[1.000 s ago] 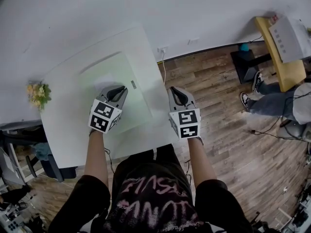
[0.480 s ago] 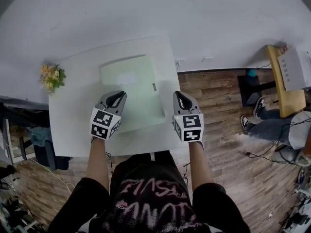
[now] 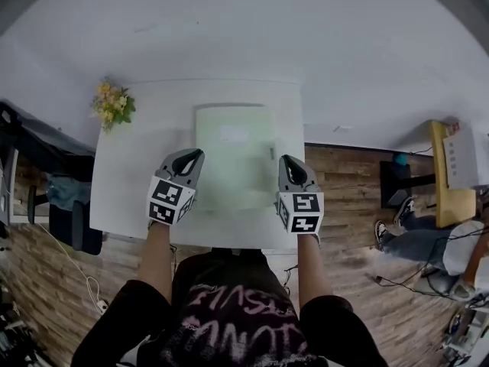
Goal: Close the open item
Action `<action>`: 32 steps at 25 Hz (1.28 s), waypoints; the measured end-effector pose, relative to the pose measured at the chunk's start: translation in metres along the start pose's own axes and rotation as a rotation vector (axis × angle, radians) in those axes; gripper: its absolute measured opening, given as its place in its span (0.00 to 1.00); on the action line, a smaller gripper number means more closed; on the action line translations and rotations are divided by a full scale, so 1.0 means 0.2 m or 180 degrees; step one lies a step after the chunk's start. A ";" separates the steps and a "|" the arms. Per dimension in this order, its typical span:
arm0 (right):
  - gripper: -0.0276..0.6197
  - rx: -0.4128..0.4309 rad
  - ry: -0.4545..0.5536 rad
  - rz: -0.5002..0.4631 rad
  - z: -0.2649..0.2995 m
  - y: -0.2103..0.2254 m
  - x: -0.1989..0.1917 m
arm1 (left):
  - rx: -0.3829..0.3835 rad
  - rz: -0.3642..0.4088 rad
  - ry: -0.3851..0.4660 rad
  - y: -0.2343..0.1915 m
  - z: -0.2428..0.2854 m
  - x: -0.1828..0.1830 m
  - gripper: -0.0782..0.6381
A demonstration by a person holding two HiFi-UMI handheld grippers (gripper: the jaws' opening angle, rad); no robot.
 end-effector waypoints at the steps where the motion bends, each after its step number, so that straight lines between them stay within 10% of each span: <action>1: 0.08 0.0028 0.0017 -0.0023 0.01 -0.02 0.02 | 0.0060 -0.0040 0.0053 -0.02 -0.03 0.02 0.14; 32: 0.08 0.0360 0.0663 -0.0358 0.09 -0.27 0.58 | 0.1042 0.0007 0.1004 -0.37 -0.51 0.55 0.13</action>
Point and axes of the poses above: the fingertips, and each gripper's own axes: z forward along the fingers, y to its right, x out of its top, the point moved 2 cm from there along -z, backward along the fingers, and after that the axes turned 11 degrees about y, right-handed, at the moved point
